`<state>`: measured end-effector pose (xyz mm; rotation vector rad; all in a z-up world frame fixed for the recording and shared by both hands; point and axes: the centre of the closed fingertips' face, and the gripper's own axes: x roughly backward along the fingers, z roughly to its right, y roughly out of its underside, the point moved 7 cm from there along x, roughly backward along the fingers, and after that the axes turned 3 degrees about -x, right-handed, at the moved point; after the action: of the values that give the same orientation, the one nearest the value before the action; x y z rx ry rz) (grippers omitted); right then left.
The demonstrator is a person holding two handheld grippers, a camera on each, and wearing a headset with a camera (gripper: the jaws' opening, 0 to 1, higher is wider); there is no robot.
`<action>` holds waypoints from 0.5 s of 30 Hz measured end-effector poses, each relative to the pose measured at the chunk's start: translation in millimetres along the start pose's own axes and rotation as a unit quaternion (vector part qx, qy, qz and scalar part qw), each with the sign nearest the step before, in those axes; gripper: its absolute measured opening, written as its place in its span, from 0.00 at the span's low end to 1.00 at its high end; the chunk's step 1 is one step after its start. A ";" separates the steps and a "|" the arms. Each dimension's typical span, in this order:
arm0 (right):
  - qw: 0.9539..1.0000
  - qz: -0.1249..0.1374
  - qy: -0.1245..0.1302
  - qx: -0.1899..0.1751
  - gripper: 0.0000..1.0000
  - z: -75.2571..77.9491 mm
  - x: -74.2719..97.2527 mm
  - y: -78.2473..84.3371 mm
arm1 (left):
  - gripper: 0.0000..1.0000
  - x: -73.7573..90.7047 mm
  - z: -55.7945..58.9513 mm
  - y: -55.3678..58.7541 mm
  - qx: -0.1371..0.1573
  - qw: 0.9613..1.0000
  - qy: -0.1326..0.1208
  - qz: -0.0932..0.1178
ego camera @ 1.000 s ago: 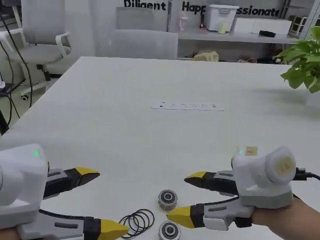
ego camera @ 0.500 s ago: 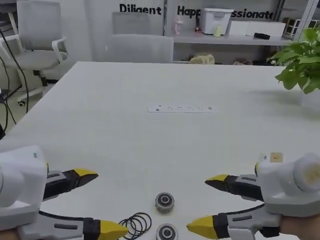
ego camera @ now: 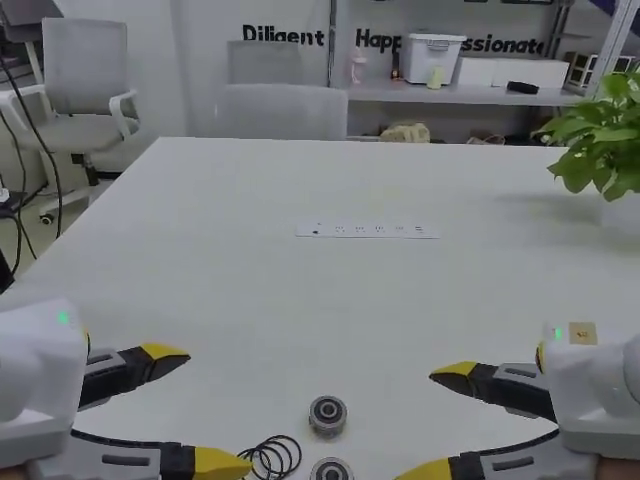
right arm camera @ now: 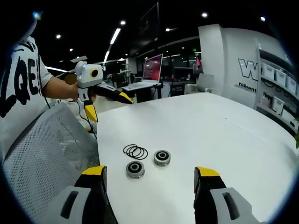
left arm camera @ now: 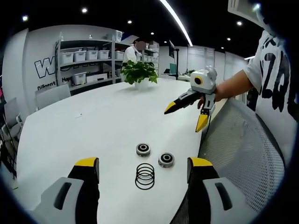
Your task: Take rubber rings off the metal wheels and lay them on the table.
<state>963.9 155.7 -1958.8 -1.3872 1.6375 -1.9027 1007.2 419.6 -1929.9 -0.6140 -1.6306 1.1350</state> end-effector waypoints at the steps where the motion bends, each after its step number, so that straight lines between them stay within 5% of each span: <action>1: 1.000 -0.002 0.000 -0.001 0.76 -0.2 1.0 1.2 | 0.75 0.3 0.1 0.2 0.000 1.000 0.000 -0.001; 15: 1.000 -0.001 0.009 -0.004 0.77 -5.1 12.6 7.3 | 0.75 4.7 1.6 -1.2 0.000 1.000 -0.006 0.000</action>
<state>950.9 147.4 -1958.6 -1.3804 1.6549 -1.9159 1004.2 422.3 -1926.8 -0.6096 -1.6406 1.1399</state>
